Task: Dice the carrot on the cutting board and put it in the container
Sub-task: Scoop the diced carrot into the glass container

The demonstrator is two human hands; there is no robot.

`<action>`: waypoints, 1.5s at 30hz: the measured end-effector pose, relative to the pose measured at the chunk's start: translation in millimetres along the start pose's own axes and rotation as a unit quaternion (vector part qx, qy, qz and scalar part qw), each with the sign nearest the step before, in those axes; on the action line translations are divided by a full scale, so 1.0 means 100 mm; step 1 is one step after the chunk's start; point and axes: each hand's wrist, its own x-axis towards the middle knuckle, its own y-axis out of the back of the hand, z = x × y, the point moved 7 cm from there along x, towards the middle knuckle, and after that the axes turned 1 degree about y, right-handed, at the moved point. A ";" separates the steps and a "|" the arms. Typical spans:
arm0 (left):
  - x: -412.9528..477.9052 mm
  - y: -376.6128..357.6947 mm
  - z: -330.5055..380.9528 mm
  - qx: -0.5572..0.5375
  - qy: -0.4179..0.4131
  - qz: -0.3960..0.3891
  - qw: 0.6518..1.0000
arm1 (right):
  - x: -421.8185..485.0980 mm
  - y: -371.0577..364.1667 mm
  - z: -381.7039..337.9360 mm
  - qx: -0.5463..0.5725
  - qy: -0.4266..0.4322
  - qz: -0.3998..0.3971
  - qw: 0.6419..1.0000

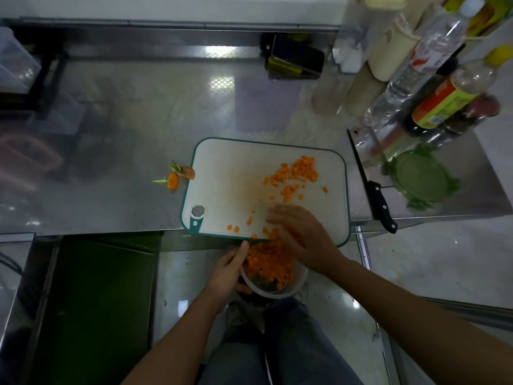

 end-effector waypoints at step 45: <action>-0.04 0.13 -0.03 -0.019 0.018 0.003 1.000 | -0.13 -0.16 -0.24 -0.062 0.129 -0.122 0.982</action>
